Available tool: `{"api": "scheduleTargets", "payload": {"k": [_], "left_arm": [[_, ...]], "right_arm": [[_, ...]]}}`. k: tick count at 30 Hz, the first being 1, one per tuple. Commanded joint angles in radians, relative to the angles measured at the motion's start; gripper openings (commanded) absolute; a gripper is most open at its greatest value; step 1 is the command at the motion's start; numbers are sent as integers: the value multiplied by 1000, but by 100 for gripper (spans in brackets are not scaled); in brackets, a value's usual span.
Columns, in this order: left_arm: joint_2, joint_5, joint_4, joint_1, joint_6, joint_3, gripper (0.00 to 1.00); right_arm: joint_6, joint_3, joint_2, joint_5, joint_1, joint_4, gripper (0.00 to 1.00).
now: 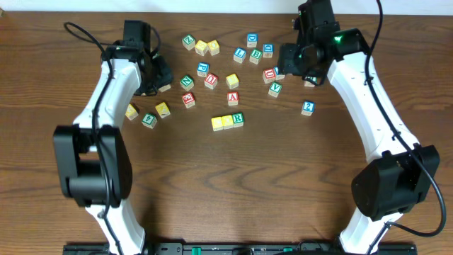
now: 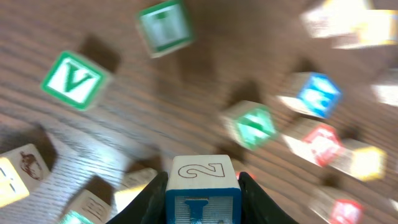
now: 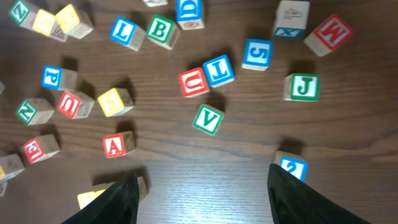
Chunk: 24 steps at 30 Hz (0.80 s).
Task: Spell out CORL
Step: 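Carry the blue L block right and lower it beside the R block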
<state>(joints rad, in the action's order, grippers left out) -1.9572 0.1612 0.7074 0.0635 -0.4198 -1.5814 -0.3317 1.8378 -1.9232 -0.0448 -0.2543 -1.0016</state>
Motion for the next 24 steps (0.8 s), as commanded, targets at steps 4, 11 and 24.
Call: {"api": "scheduleTargets", "payload": {"k": [4, 11, 24], "left_arm": [[54, 26, 5, 154, 18, -31, 32], [31, 7, -6, 364, -85, -27, 32], [-101, -151, -85, 565, -246, -26, 32]], "right_arm": [[-13, 14, -2, 14, 73, -5, 62], [-12, 14, -2, 12, 149, -42, 63], [-11, 14, -2, 13, 162, -104, 63]]}}
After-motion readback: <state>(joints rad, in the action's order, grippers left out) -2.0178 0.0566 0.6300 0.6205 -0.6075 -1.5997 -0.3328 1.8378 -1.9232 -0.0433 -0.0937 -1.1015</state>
